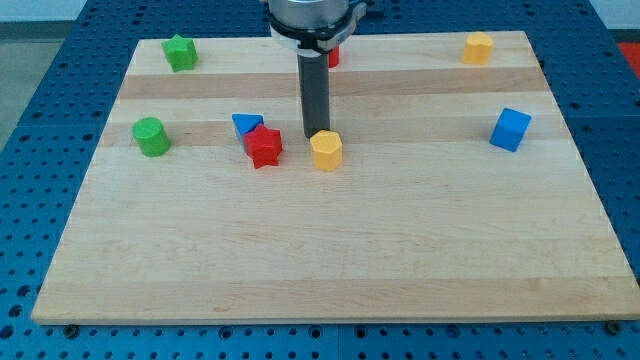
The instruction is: Place the hexagon diagonal to the red star
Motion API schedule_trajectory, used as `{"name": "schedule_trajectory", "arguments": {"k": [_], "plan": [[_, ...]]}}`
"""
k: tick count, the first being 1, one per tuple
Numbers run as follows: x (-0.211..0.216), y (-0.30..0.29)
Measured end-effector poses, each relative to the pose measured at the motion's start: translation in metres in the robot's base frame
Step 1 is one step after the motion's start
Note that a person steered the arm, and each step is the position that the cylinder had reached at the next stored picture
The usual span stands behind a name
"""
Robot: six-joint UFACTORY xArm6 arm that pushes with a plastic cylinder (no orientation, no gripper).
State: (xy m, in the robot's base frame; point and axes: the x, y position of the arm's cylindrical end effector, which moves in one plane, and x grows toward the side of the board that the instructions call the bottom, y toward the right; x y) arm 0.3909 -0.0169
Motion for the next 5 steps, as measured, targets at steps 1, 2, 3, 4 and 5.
{"name": "schedule_trajectory", "arguments": {"k": [1,2,3,4,5], "plan": [[0.002,0.016],[0.015,0.024],[0.035,0.025],[0.045,0.039],[0.061,0.047]]}}
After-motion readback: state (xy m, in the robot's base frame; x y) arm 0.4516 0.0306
